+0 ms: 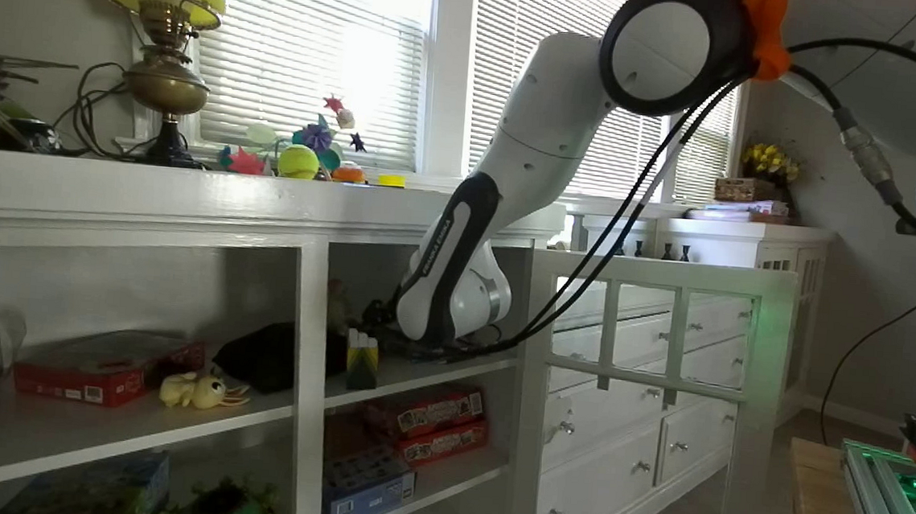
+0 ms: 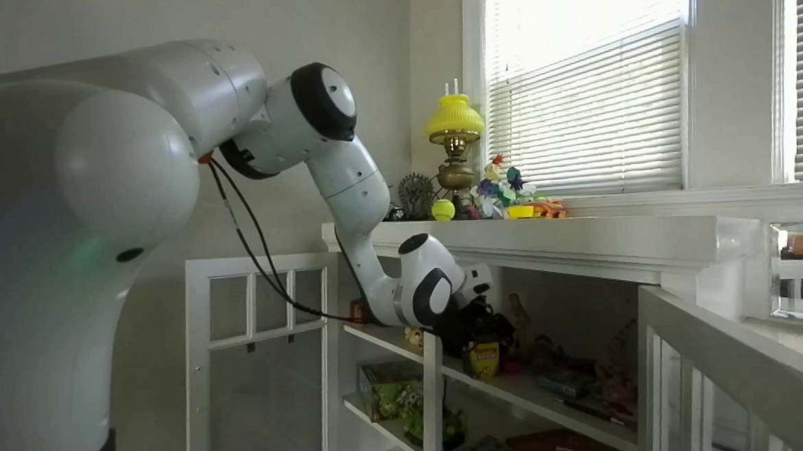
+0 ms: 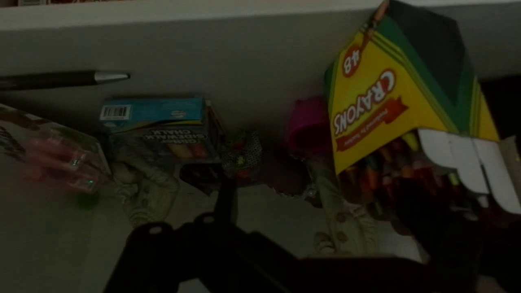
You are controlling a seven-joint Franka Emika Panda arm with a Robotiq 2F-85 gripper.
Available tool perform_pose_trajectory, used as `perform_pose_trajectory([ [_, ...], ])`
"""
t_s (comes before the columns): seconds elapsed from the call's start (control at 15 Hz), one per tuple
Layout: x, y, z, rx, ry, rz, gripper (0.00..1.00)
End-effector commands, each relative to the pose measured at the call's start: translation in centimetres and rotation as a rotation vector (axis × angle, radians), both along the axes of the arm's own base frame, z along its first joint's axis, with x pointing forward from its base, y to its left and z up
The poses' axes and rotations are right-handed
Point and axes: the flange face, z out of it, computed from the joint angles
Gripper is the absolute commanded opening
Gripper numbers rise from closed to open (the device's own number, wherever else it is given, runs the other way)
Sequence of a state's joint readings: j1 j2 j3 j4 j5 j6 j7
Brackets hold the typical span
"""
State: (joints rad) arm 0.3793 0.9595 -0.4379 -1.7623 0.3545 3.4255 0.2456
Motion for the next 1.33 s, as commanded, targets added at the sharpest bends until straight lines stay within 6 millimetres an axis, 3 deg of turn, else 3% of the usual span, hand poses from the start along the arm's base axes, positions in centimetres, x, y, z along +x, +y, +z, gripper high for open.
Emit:
perform_pose_trajectory([
  [0.0,-1.3,0.7,0.9,0.016,-0.016,-0.017,1.0],
  [0.53,-2.1,2.4,1.5,0.036,-0.012,-0.001,1.0],
  [1.27,-3.1,1.4,1.9,0.087,-0.005,-0.07,1.0],
])
